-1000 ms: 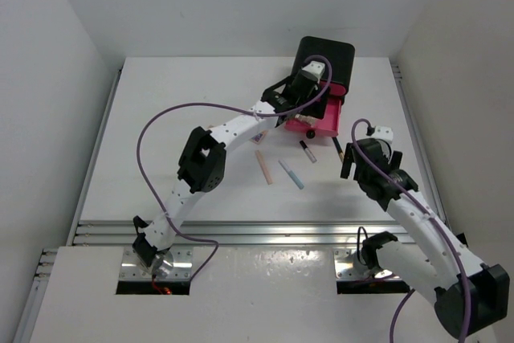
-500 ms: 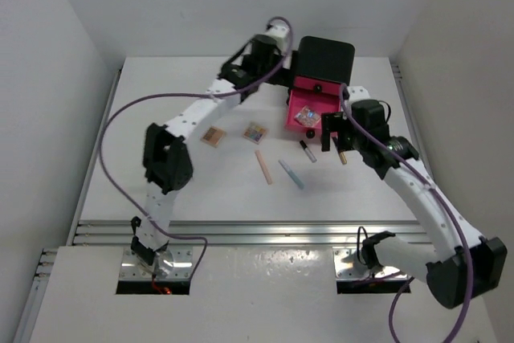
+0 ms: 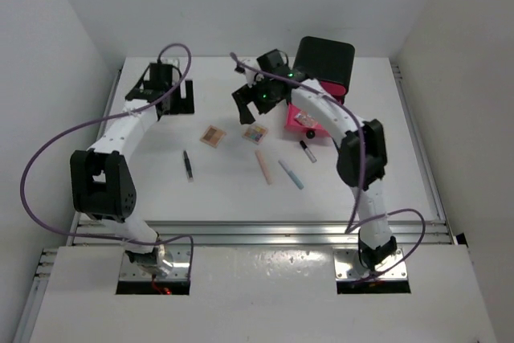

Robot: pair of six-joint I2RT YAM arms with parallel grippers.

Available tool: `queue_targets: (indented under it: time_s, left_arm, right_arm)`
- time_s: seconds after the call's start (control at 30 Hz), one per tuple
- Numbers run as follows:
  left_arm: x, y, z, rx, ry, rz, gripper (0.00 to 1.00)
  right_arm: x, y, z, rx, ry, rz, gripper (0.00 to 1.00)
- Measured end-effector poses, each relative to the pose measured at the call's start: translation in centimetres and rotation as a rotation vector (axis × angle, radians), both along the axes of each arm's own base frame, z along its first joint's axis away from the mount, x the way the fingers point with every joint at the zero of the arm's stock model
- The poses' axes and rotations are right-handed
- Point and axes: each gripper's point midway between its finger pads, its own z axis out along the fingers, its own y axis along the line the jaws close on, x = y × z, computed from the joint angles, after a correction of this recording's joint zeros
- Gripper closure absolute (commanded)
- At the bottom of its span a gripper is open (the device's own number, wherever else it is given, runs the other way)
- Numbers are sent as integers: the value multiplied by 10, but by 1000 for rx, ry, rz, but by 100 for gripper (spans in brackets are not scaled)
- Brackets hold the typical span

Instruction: Organize the makeup

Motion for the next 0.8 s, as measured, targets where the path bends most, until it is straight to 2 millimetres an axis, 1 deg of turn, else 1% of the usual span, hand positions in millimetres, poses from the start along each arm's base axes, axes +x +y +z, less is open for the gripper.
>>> queue_targets:
  time_s: [0.03, 0.07, 0.1, 0.13, 0.17, 0.23, 0.3, 0.37, 0.5, 0.8]
  left_arm:
    - [-12, 4, -27, 2, 77, 8, 1]
    - [-23, 6, -49, 2, 142, 10, 1]
    - [-33, 8, -67, 1, 198, 11, 1]
    - [-41, 10, -77, -1, 235, 14, 1]
    - [-47, 10, -83, -3, 261, 13, 1]
    - [-49, 10, -84, -11, 266, 9, 1]
    - [-46, 10, -83, -20, 254, 8, 1]
    - [-45, 13, -82, -26, 248, 13, 1]
    - [-47, 17, -85, -41, 254, 26, 1]
    - [-45, 16, -85, -57, 248, 22, 1]
  right_arm:
    - [6, 8, -16, -13, 18, 12, 0]
    - [8, 14, -40, -37, 48, 23, 0]
    - [7, 14, -58, -60, 79, 25, 0]
    - [5, 12, -78, -88, 113, 24, 0]
    - [4, 9, -94, -108, 133, 21, 0]
    - [1, 2, -121, -160, 168, 5, 0]
    - [2, -3, -139, -201, 175, -8, 0]
    - [9, -7, -147, -236, 162, -24, 0]
    - [21, -9, -151, -266, 109, -34, 0]
    - [26, -5, -155, -288, 65, 3, 0]
